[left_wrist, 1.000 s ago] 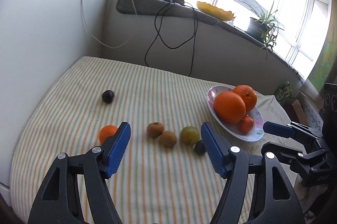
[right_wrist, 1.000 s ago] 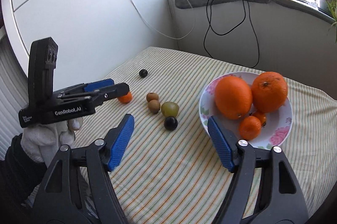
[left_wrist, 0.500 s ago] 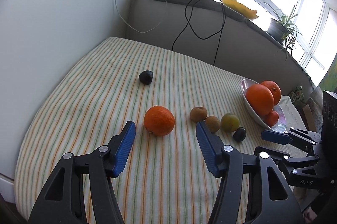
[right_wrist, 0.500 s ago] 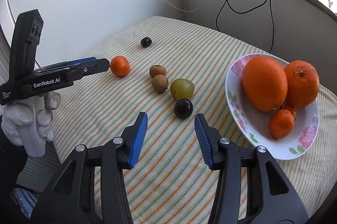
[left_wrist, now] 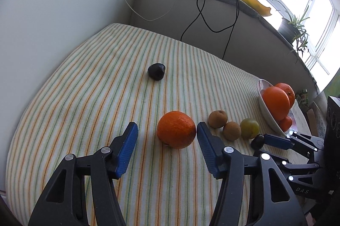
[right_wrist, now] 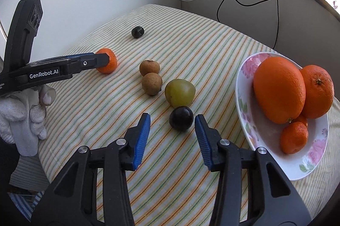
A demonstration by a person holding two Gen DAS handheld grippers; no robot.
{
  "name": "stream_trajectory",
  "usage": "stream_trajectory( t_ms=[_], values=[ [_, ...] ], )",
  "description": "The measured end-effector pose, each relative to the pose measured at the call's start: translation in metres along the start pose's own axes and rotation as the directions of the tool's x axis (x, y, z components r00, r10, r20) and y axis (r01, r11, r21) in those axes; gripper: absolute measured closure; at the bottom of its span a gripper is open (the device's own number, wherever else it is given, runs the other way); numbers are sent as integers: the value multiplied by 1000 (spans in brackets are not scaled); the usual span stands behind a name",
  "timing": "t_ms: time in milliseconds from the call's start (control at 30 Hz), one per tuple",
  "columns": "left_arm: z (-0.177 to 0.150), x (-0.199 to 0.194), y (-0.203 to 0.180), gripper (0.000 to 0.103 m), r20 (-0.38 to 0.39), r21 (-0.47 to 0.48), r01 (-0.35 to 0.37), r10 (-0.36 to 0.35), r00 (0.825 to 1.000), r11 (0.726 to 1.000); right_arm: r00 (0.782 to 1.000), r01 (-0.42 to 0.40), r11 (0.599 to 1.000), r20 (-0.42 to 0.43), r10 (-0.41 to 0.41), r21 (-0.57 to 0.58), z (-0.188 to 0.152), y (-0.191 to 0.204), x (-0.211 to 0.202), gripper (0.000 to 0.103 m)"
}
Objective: Organize fruits
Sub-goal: 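Close the left tool on the small tangerine while the right tool closes on the dark plum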
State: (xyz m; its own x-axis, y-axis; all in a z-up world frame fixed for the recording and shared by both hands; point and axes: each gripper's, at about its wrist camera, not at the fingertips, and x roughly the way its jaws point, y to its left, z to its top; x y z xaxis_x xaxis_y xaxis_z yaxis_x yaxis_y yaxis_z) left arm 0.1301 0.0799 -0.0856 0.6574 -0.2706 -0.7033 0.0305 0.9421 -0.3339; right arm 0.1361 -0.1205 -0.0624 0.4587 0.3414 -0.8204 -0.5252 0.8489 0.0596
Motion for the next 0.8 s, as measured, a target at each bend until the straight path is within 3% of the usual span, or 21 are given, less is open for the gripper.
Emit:
stream_trajectory(
  t_ms=[167, 400, 800],
  values=[
    [1, 3, -1, 50, -5, 5, 8, -8, 1000, 1000, 1000, 7, 1000, -14, -7, -3, 5, -1, 8, 63],
    [1, 4, -8, 62, -7, 28, 13, -13, 1000, 1000, 1000, 18, 1000, -24, -18, -1, 7, -6, 11, 76],
    [1, -1, -11, 65, 13, 25, 13, -13, 1000, 1000, 1000, 2, 1000, -3, -2, 6, 4, -10, 2, 78]
  ],
)
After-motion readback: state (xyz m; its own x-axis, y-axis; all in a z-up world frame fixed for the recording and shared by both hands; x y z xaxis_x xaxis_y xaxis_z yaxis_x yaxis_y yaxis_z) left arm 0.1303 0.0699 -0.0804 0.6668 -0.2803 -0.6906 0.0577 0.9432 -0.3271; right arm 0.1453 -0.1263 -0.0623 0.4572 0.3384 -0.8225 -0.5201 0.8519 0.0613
